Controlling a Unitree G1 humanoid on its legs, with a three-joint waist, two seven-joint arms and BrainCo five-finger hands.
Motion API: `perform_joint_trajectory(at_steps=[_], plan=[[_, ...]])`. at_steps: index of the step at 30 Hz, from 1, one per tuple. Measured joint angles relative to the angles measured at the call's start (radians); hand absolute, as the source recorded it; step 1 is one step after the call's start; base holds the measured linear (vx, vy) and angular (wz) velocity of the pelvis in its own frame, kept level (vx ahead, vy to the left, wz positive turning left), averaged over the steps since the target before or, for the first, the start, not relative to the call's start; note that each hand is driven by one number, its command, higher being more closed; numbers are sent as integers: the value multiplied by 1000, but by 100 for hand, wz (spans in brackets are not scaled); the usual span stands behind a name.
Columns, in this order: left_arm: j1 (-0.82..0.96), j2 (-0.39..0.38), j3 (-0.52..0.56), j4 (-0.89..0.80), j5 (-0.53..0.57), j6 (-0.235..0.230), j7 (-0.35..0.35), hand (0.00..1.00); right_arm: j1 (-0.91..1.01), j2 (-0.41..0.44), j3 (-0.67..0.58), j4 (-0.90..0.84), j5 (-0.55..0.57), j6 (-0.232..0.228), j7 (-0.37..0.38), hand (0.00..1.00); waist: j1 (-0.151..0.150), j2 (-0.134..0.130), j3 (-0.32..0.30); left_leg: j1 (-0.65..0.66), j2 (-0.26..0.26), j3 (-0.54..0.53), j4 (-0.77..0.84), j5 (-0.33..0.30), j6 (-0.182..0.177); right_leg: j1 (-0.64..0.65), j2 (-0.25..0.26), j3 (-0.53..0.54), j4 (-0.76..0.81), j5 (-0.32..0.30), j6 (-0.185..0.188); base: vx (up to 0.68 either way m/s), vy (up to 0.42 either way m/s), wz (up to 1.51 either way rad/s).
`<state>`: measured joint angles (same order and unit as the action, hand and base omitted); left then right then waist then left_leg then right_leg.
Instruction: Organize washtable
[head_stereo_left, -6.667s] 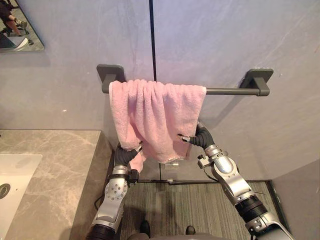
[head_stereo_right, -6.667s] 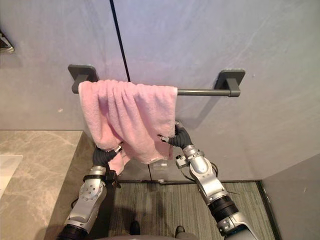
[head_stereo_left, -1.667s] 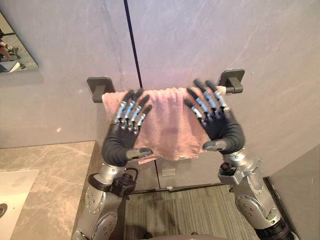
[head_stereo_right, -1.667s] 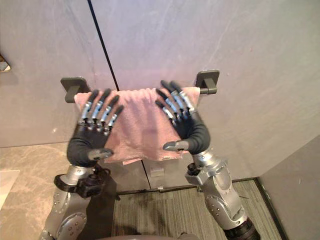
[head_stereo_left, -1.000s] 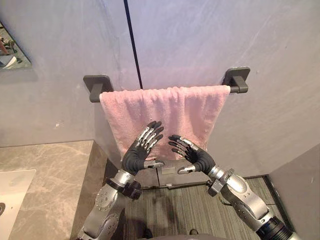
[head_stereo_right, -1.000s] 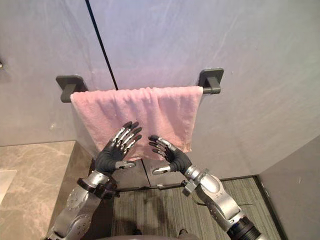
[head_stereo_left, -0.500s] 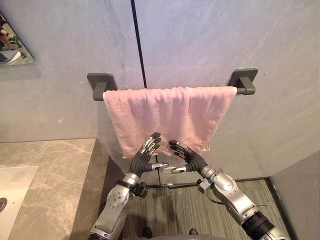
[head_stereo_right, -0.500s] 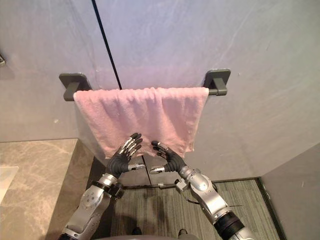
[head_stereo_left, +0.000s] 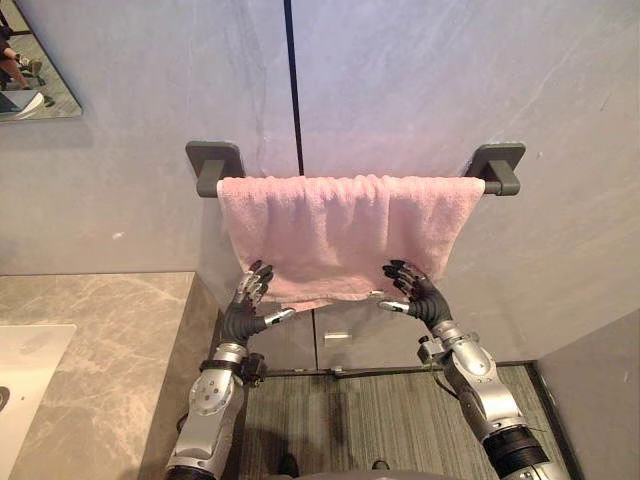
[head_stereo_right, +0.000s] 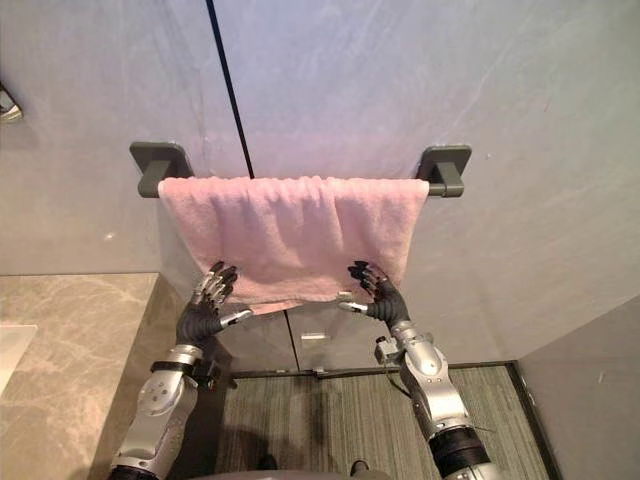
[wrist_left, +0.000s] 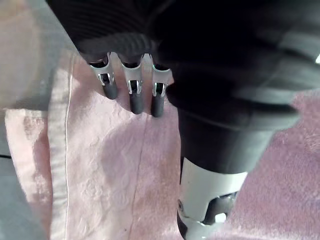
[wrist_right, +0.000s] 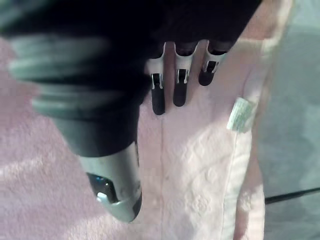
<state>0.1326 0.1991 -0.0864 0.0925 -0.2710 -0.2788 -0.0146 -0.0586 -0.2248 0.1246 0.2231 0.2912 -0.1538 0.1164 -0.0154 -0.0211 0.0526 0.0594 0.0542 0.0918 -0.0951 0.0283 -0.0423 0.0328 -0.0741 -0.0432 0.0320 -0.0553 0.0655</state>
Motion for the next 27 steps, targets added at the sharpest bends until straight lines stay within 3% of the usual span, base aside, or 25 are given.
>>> perform_joint_trajectory(at_steps=[20, 27], plan=[[52, -40, 177, 38, 8, 1, 34, 0, 106, 67, -277, -54, -36, -36, -59, 0, -9, -14, 1, 13, 1, -4, 0, 0, -1, 14, -1, -5, -2, -1, 1, 0, 0, 0], [68, -43, 178, 73, 9, 12, 29, 0, 140, 83, -323, -54, 30, -37, -72, 0, -23, -14, 1, 12, 1, -4, 0, 0, -1, 14, -1, -5, -2, -2, 2, 0, 0, 0]])
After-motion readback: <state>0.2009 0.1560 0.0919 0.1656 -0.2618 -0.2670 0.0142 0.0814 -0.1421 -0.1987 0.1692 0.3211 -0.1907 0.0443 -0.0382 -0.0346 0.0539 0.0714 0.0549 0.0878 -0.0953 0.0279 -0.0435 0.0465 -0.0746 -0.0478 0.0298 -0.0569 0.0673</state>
